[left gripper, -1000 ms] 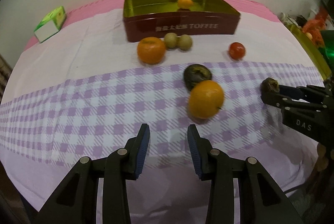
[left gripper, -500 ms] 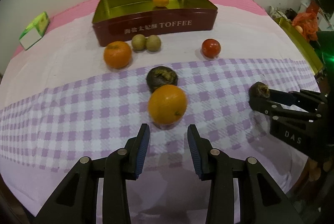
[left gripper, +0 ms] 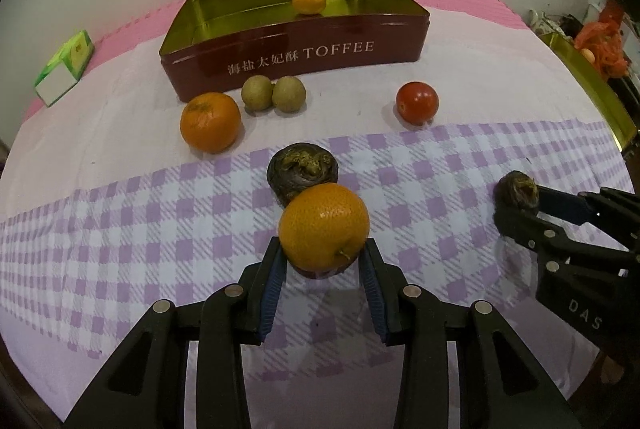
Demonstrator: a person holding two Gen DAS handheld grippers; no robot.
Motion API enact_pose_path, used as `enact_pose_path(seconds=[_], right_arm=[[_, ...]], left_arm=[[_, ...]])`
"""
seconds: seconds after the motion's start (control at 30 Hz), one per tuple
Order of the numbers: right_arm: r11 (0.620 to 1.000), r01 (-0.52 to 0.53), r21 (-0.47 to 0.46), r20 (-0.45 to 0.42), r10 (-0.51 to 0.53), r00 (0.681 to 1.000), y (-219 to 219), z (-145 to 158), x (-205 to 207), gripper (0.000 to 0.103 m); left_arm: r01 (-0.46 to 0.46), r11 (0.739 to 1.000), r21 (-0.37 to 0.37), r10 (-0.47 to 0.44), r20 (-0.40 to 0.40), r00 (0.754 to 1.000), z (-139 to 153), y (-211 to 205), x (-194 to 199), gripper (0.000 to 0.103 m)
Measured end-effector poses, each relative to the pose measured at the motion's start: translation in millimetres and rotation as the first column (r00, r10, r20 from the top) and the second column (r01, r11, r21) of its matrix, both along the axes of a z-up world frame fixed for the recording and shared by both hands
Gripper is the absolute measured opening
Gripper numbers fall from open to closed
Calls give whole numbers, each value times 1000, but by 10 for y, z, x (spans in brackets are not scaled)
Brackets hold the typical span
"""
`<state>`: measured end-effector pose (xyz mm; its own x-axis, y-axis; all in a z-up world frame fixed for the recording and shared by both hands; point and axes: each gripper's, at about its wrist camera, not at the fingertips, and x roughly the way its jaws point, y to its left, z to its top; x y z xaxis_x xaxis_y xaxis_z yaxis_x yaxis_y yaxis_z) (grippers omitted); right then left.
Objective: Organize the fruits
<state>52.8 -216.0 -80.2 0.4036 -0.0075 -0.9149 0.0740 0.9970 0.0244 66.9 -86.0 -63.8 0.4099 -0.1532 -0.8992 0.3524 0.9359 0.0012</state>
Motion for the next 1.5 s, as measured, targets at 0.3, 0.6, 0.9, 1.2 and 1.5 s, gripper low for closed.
enact_pose_path(seconds=[0.3, 0.6, 0.9, 1.2, 1.5], right_arm=[[1000, -3, -2, 6, 3, 1000, -28, 6, -23, 35], [1000, -4, -2, 9, 4, 1000, -33, 6, -27, 35], [1000, -9, -8, 15, 9, 1000, -26, 4, -25, 35], [1000, -9, -8, 18, 10, 1000, -27, 6, -29, 35], [1000, -11, -8, 19, 11, 1000, -25, 4, -17, 36]], left_arm=[[-14, 1000, -4, 14, 16, 1000, -7, 45, -16, 37], [-19, 1000, -16, 19, 16, 1000, 17, 120, -81, 37], [-47, 998, -50, 48, 13, 999, 57, 247, -120, 36], [-54, 997, -58, 54, 2, 999, 42, 286, -81, 37], [-63, 998, -32, 62, -4, 998, 4, 237, -42, 42]])
